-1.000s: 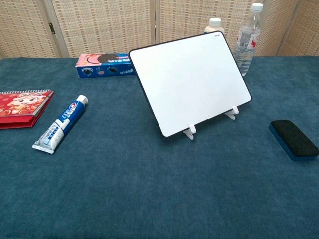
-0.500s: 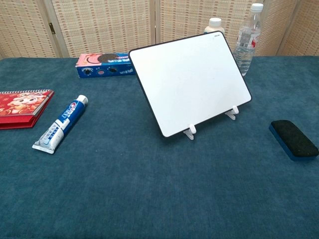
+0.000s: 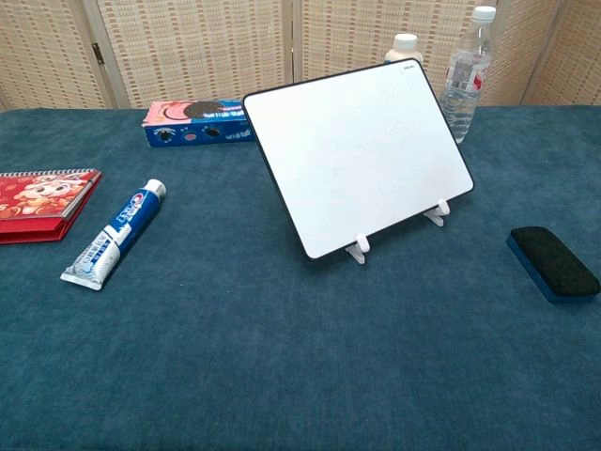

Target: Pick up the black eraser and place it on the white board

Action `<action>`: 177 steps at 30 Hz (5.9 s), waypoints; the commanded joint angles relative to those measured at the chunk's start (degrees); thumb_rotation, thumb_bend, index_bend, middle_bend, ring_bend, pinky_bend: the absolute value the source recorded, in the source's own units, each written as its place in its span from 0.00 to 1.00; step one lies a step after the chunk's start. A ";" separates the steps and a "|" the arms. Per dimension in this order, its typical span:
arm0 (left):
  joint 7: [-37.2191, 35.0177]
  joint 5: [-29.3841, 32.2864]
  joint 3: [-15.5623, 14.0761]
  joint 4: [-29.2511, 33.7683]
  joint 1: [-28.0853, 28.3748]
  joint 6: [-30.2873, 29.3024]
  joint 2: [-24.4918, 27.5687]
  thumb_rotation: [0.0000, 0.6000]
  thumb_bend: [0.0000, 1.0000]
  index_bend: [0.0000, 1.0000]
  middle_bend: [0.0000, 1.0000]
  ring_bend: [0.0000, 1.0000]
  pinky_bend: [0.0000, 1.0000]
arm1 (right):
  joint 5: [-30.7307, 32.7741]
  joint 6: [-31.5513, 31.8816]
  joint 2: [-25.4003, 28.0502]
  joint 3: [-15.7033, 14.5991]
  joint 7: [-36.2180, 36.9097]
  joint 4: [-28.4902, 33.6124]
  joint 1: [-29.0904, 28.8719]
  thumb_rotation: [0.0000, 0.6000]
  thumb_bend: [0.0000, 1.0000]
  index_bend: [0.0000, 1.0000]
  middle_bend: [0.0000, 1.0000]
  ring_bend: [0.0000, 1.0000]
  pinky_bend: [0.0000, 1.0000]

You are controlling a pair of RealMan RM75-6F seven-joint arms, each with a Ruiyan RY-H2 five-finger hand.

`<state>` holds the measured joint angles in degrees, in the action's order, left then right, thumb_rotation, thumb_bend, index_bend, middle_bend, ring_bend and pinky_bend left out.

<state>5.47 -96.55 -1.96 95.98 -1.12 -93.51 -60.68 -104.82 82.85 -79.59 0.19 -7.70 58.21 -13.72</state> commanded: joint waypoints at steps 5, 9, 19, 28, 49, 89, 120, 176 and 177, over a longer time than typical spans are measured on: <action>-0.43 0.47 0.21 -0.16 -0.12 -0.19 0.25 1.00 0.07 0.00 0.03 0.10 0.09 | 1.15 -3.01 -5.19 -0.65 -1.68 -5.48 -2.42 1.00 0.24 0.00 0.00 0.00 0.00; -0.18 0.46 0.17 -0.09 -0.09 -0.03 0.16 1.00 0.07 0.00 0.03 0.10 0.09 | 1.38 -2.86 -6.65 -1.11 -2.34 -7.80 -2.73 1.00 0.24 0.00 0.00 0.00 0.00; 0.81 0.78 0.20 0.01 0.05 0.57 -0.29 1.00 0.07 0.00 0.03 0.10 0.09 | 2.33 -2.57 -9.65 -2.35 -0.98 -12.40 -2.84 1.00 0.24 0.00 0.00 0.00 0.00; 0.45 0.82 0.25 0.04 -0.17 0.12 -0.13 1.00 0.07 0.00 0.03 0.10 0.09 | 3.30 -3.53 -13.16 -2.59 -1.06 -14.89 -3.92 1.00 0.24 0.00 0.00 0.00 0.00; 0.29 0.55 0.14 0.01 -0.05 0.35 -0.09 1.00 0.07 0.00 0.03 0.10 0.09 | 4.21 -3.83 -15.74 -3.00 -2.28 -9.36 -6.55 1.00 0.24 0.00 0.00 0.00 0.00; 1.89 2.31 0.63 0.11 0.43 1.98 -0.78 1.00 0.07 0.00 0.03 0.10 0.09 | 0.86 -17.53 -0.51 -5.71 -5.10 -1.45 -17.48 1.00 0.24 0.22 0.00 0.00 0.00; 1.76 2.38 1.06 -0.17 -0.54 -0.21 -0.70 1.00 0.07 0.00 0.03 0.10 0.09 | -1.92 -13.59 -9.40 -8.86 -4.87 -13.13 -18.25 1.00 0.24 0.57 0.00 0.03 0.00; -3.32 0.50 0.65 -0.39 -2.02 -3.76 1.44 1.00 0.07 0.00 0.03 0.10 0.09 | 15.63 -3.16 -45.22 9.67 -9.50 -43.85 -30.01 1.00 0.24 0.14 0.01 0.04 0.01; -3.50 0.66 0.76 -0.38 -2.15 -4.03 1.48 1.00 0.07 0.00 0.03 0.10 0.09 | 15.74 -3.35 -45.12 9.59 -9.64 -43.81 -30.00 1.00 0.24 0.11 0.00 0.04 0.01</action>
<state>2.10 -96.12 -1.41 95.56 -3.03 -97.15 -59.24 -89.22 79.72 -124.84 9.94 -17.15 14.32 -43.73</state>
